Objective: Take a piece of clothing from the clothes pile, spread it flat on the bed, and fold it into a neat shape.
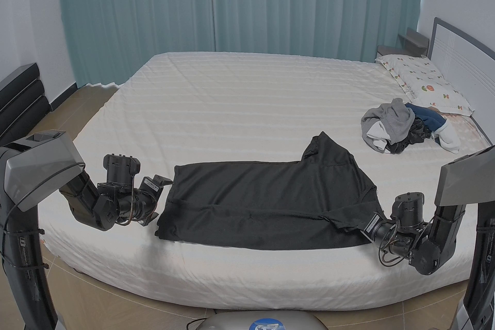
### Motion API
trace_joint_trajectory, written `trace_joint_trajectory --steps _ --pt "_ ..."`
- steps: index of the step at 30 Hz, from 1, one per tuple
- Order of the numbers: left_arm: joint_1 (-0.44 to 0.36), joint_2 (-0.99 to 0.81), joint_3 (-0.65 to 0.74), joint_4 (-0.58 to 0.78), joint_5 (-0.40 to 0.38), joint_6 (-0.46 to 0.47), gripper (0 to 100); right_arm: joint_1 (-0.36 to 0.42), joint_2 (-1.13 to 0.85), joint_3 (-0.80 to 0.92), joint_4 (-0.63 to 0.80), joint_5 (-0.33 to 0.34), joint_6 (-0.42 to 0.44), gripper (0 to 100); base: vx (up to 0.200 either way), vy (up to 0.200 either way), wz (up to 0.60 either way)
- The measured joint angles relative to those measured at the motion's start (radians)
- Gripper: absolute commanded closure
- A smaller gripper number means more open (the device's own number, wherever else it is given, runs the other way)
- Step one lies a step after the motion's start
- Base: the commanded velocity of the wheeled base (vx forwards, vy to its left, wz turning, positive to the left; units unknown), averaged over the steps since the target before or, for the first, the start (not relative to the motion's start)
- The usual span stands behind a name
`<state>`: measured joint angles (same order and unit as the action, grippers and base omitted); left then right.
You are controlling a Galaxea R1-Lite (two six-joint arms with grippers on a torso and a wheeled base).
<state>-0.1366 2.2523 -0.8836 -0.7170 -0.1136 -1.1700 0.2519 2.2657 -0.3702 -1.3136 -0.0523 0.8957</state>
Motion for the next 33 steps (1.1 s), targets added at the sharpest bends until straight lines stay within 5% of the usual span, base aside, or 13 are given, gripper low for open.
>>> trace_joint_trajectory --steps 11,17,24,33 --pt "0.000 0.000 0.000 0.000 0.000 0.000 0 -0.011 0.003 0.016 -0.001 0.000 -0.046 0 0.000 0.000 0.00" --pt "0.000 0.000 -0.001 0.000 0.000 0.001 0 -0.090 -0.042 -0.004 0.007 0.017 -0.058 0 0.000 0.000 0.00" --pt "-0.001 0.000 -0.001 0.000 0.000 0.004 0 -0.174 -0.023 -0.039 -0.001 0.132 -0.063 0 0.000 0.000 0.00" --pt "-0.001 0.000 0.000 -0.001 0.000 0.005 0 -0.206 0.063 -0.081 -0.004 0.203 -0.079 0 0.000 0.000 0.00"
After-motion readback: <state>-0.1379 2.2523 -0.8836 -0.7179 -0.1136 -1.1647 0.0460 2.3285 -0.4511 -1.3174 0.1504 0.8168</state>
